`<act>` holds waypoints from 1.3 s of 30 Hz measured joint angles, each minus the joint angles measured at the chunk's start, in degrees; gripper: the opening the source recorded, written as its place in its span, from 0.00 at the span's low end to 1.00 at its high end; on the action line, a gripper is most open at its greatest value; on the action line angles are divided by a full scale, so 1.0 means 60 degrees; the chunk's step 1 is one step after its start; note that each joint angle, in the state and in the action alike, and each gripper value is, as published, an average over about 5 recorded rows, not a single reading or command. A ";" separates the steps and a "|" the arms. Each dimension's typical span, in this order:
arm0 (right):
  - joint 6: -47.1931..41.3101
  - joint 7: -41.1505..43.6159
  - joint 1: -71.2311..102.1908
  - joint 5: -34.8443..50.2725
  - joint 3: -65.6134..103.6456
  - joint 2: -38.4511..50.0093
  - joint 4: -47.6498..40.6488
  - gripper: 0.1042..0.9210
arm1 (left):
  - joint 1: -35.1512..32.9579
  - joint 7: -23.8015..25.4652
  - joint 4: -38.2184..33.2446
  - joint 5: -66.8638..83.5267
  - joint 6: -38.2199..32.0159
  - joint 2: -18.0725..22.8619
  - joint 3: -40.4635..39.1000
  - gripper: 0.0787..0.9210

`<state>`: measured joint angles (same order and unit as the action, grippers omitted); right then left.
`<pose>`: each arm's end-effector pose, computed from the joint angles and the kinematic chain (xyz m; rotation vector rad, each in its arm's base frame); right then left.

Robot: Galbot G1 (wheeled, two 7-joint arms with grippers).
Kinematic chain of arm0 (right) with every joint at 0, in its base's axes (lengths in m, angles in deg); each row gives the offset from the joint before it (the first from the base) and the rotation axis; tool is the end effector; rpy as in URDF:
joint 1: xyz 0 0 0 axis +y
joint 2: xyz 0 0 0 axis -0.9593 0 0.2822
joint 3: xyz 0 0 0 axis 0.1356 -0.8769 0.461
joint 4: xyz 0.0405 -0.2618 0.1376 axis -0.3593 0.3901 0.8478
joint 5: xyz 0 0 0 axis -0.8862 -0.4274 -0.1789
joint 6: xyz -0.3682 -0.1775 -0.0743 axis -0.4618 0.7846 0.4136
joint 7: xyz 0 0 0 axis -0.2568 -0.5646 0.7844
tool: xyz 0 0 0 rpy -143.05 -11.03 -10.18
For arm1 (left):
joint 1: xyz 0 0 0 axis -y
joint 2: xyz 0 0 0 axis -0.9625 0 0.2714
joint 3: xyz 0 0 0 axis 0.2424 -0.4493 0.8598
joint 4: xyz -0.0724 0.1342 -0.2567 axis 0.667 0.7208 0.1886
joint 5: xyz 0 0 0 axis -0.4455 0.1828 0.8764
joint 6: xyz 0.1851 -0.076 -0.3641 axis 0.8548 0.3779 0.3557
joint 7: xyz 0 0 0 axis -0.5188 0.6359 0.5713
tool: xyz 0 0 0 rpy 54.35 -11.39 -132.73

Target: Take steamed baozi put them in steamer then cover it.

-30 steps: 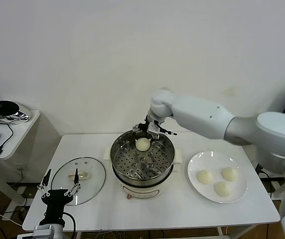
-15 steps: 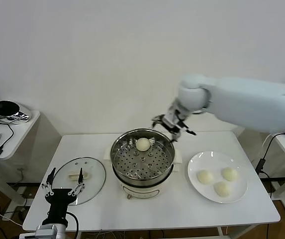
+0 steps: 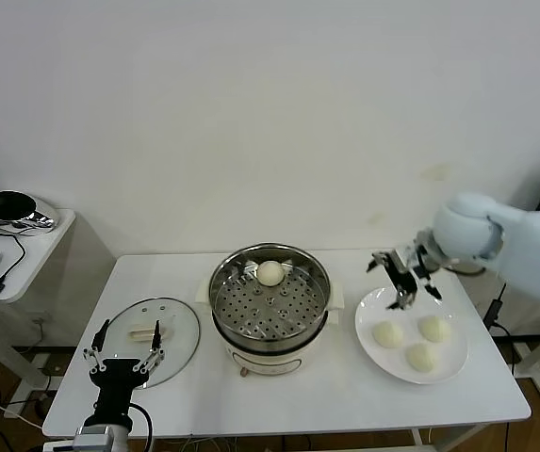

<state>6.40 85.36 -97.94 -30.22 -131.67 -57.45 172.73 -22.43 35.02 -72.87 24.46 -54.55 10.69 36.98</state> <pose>0.4846 -0.0466 -0.1154 1.3659 -1.4248 1.5979 0.2325 0.0151 -0.2295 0.1730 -3.0955 -0.3711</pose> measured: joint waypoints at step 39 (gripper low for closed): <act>-0.0069 -0.0399 0.4755 -0.1964 0.3396 -0.1603 -0.2955 0.68 | 0.0180 -0.0090 0.0277 -0.0148 0.0081 0.0099 -0.0032 0.88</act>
<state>5.98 82.96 -69.41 -42.00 -111.29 -67.07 155.00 -21.35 34.49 -71.21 23.57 -54.07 11.28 36.78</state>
